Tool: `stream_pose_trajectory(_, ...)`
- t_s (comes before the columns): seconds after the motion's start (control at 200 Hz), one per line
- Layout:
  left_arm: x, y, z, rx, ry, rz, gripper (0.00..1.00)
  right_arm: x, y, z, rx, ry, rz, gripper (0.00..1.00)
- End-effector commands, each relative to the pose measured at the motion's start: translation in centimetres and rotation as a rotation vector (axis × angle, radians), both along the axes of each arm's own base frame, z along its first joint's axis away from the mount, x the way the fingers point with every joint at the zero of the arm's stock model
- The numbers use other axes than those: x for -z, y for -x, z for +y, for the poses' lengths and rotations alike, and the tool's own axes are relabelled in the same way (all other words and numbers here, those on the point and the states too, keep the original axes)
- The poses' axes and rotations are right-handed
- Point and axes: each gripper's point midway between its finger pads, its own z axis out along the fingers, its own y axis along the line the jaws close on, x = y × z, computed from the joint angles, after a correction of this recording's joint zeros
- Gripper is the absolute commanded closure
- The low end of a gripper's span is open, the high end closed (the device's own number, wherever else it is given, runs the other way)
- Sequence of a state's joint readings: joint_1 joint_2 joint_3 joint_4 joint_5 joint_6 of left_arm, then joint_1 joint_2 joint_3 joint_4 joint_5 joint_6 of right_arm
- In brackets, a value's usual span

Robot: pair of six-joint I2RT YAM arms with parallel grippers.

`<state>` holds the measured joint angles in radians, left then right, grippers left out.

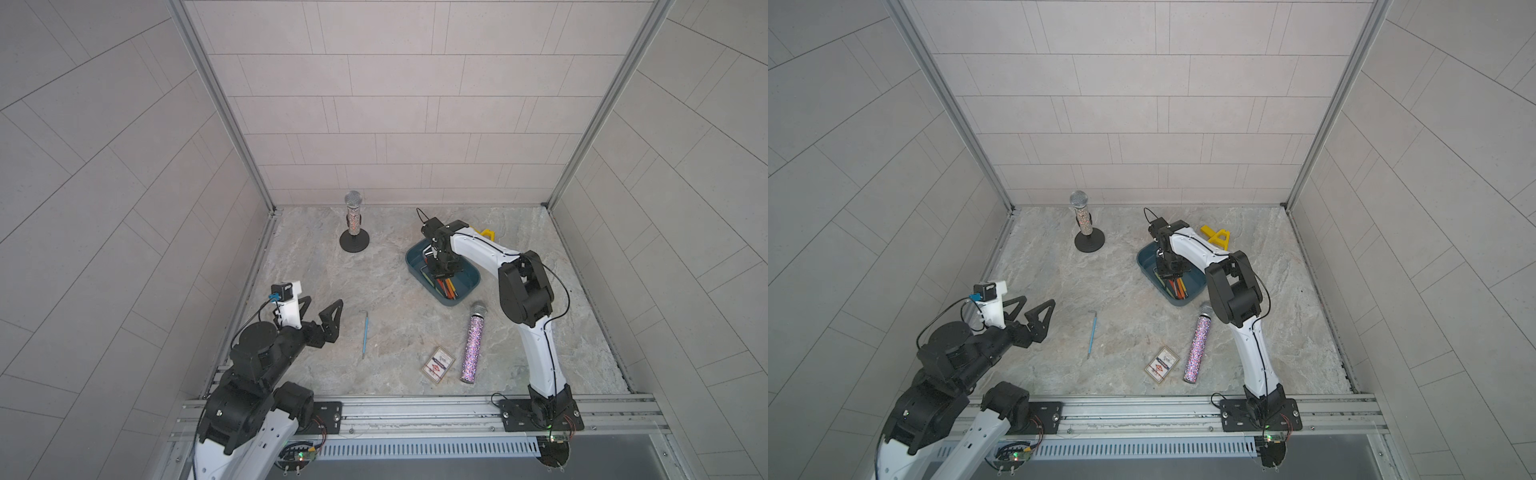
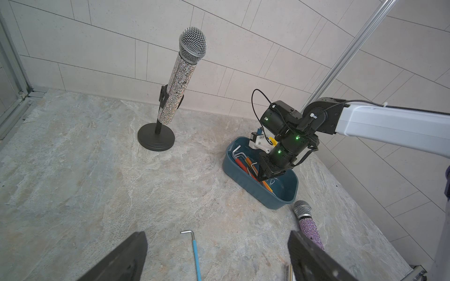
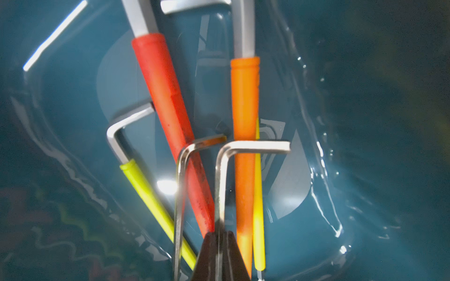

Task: Put the hex key on the desktop into the storage box
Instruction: Place the Allen key in the storage box.

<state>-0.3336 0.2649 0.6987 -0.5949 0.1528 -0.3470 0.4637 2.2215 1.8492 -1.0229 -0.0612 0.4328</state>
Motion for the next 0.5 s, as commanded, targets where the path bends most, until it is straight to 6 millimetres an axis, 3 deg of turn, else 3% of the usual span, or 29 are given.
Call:
stream_pose_trajectory(0.0, 0.0, -0.4, -0.1, -0.004, 0.006, -0.004, 0.03, -0.1, 0.2, -0.5, 0.003, 0.023, 0.018, 0.84)
stream_pose_trajectory(0.14, -0.1, -0.5, -0.1, -0.006, 0.007, -0.006, 0.03, -0.7, 0.1, -0.5, 0.008, 0.015, 0.004, 0.69)
stream_pose_trajectory(0.285, -0.1, -0.4, -0.1, -0.006, 0.006, -0.006, 0.03, -2.3, -0.1, -0.5, 0.016, 0.002, -0.032, 0.66)
stream_pose_trajectory(0.495, 0.0, -0.4, 0.0, -0.008, 0.005, -0.002, 0.03, -6.0, -0.1, 0.5, 0.021, -0.026, -0.119, 0.65)
